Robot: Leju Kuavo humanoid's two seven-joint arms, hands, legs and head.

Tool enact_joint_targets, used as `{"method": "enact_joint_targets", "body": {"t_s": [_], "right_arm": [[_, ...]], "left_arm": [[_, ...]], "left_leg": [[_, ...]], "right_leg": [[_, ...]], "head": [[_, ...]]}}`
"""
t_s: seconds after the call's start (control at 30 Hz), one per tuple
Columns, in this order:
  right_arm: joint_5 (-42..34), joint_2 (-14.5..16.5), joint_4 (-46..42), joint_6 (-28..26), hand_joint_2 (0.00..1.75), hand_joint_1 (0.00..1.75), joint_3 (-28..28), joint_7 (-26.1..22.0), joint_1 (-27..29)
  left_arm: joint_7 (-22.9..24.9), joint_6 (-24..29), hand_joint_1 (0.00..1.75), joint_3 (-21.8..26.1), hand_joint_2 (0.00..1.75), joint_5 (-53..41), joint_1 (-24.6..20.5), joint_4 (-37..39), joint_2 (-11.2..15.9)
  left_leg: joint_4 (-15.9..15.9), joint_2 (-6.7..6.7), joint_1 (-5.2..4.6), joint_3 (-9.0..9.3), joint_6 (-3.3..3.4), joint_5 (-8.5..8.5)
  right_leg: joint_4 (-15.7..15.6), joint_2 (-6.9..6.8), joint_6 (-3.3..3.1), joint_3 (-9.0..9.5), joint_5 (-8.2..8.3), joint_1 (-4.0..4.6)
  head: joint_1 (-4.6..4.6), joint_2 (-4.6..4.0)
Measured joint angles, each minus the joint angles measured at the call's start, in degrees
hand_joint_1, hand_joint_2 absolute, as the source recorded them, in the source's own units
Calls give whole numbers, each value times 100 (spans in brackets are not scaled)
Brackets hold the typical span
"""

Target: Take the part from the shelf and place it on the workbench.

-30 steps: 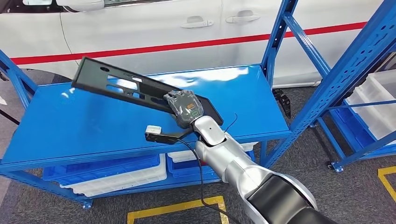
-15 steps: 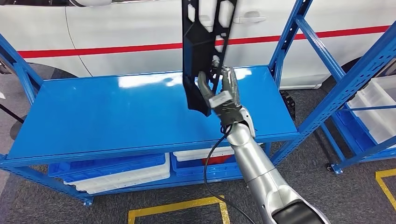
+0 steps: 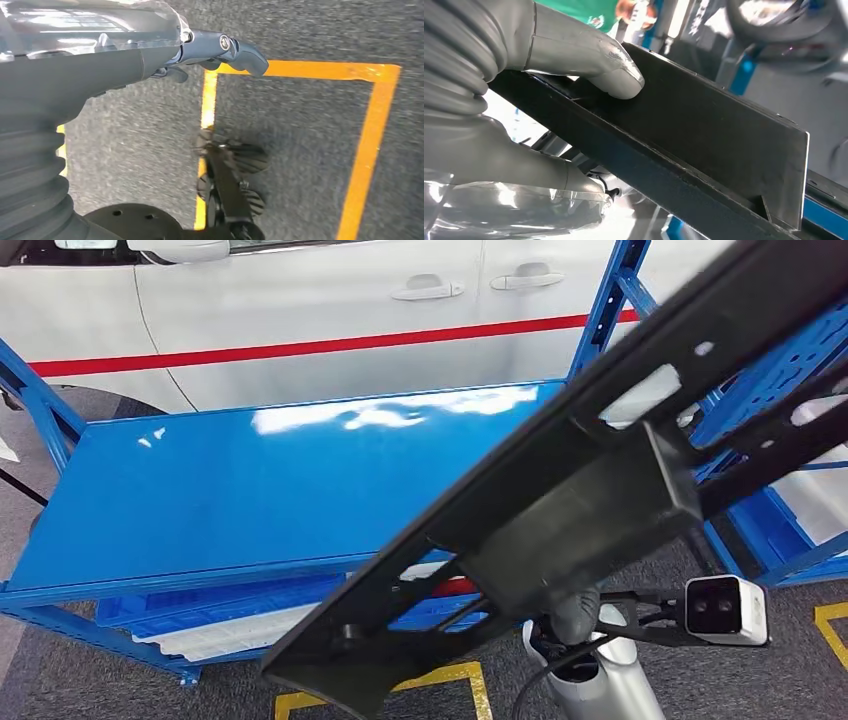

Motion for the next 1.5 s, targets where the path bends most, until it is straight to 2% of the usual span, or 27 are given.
{"method": "enact_joint_targets", "body": {"t_s": [0.07,0.17,0.2,0.27,0.33,0.37,0.4,0.43,0.5,0.57,0.7,0.77,0.8,0.87,0.9,0.93,0.97,1.0,1.03,1.1,1.13,1.2,1.27,1.33,1.4,1.43,1.5], "right_arm": [[141,-27,-145,263,175,175,3,-172,115],[505,13,-333,814,175,175,-157,-275,407],[594,54,-377,1020,175,175,-262,-280,529],[714,165,-445,1369,175,175,-528,-288,753],[799,274,-482,1575,175,175,-794,-300,933],[846,317,-493,1630,175,175,-891,-304,1006],[893,355,-503,1658,175,175,-962,-307,1069],[940,391,-519,1665,175,175,-1014,-310,1120],[1017,451,-564,1636,175,175,-1065,-312,1173],[1052,477,-592,1613,175,175,-1077,-313,1183],[1072,487,-605,1583,175,175,-1078,-313,1187],[1124,504,-631,1440,175,175,-1081,-315,1197],[1169,512,-663,1291,175,175,-1082,-315,1200],[1240,510,-717,1023,175,175,-1082,-313,1199],[1264,505,-745,949,175,175,-1080,-312,1203],[1281,498,-766,914,175,175,-1078,-311,1208],[1296,491,-795,887,175,175,-1073,-311,1213],[1312,481,-834,873,175,175,-1067,-311,1214],[1326,472,-873,868,175,175,-1057,-311,1209],[1340,457,-945,875,175,175,-1039,-311,1198],[1346,452,-970,877,175,175,-1033,-310,1190],[1354,445,-998,883,175,175,-1027,-309,1173],[1340,426,-1006,912,175,175,-1026,-309,1149],[1289,355,-998,976,175,175,-1028,-310,1108],[1230,246,-970,1045,175,175,-1039,-311,1074],[1208,193,-952,1072,175,175,-1049,-311,1066],[1182,112,-918,1109,175,175,-1070,-311,1057]], "left_arm": [[67,40,0,6,175,-85,1,0,14],[63,57,0,4,175,-188,45,0,43],[46,55,0,4,175,-207,62,0,54],[10,44,0,4,175,-236,92,0,78],[-13,28,0,4,175,-257,123,0,111],[-17,21,0,4,175,-266,142,0,127],[-19,13,0,4,175,-273,159,0,142],[-22,6,0,4,175,-278,176,0,155],[-28,-6,0,4,175,-279,202,0,173],[-31,-11,0,4,175,-279,210,0,179],[-36,-12,0,5,175,-281,216,0,182],[-45,-19,0,5,175,-300,237,0,200],[-47,-33,0,5,175,-331,249,1,216],[-40,-63,0,4,175,-397,249,2,245],[-33,-75,0,2,175,-424,245,2,252],[-31,-83,0,-1,175,-440,241,2,256],[-30,-92,0,-6,175,-458,239,2,256],[-29,-100,0,-16,175,-472,237,2,256],[-29,-105,0,-29,175,-480,230,2,257],[-29,-110,0,-58,175,-491,200,2,261],[-29,-112,0,-67,175,-495,186,2,261],[-29,-113,0,-75,175,-498,177,3,253],[-29,-109,0,-79,175,-487,174,7,236],[-29,-90,0,-78,175,-465,163,9,217],[-29,-64,0,-77,175,-450,161,10,205],[-29,-54,0,-77,175,-445,164,11,201],[-28,-45,0,-76,175,-437,166,11,190]], "left_leg": [[-493,-7,-26,259,64,161],[-562,-8,-41,272,167,231],[-587,-2,-30,264,205,270],[-629,15,-8,216,272,351],[-630,27,-19,120,298,418],[-626,34,-23,65,297,454],[-618,40,-23,4,288,494],[-608,44,-23,-56,274,533],[-572,44,-21,-159,238,600],[-548,41,-21,-199,217,629],[-537,40,-25,-208,199,641],[-538,33,-28,-224,126,702],[-353,29,-19,-309,57,522],[374,23,6,-550,-64,-58],[827,24,12,-654,-90,-380],[1057,24,12,-638,-94,-431],[1067,25,11,-515,-85,-350],[843,24,7,-277,-60,-205],[455,22,-4,46,-17,-89],[-375,23,-40,636,73,-71],[-617,23,-60,780,110,-111],[-741,24,-78,790,169,-84],[-787,50,-60,718,255,33],[-809,76,-44,589,313,164],[-795,81,-46,429,320,285],[-782,84,-47,342,312,345],[-731,87,-43,168,284,446]], "right_leg": [[18,5,52,-4,7,13],[17,6,152,-7,38,9],[64,7,183,-24,-25,5],[462,7,236,-166,-407,-10],[1172,7,275,-401,-911,-32],[1439,6,287,-461,-1044,-41],[1526,3,294,-425,-1058,-49],[1410,0,296,-283,-970,-58],[741,-7,283,229,-693,-72],[302,-9,270,546,-574,-77],[173,-6,251,643,-589,-64],[14,-1,173,708,-569,-40],[-56,-8,91,665,-500,-28],[-79,-33,-46,433,-294,-20],[-73,-42,-74,311,-200,-10],[-64,-44,-74,220,-134,2],[-55,-43,-68,136,-76,14],[-47,-42,-62,64,-23,27],[-38,-42,-53,9,25,36],[-29,-49,-13,-60,111,59],[-29,-56,15,-75,150,58],[-40,-65,88,-91,227,48],[70,-48,151,-156,96,34],[568,-29,202,-337,-407,10],[1296,-25,247,-537,-867,-14],[1542,-26,267,-561,-914,-28],[1451,-27,289,-316,-669,-54]], "head": [[1,0],[2,0],[3,0],[3,0],[2,0],[2,0],[2,0],[2,0],[2,0],[2,0],[0,0],[-1,0],[-2,0],[1,0],[0,0],[0,0],[0,0],[0,0],[0,0],[1,0],[2,0],[3,0],[2,0],[2,0],[2,0],[2,0],[2,0]]}}
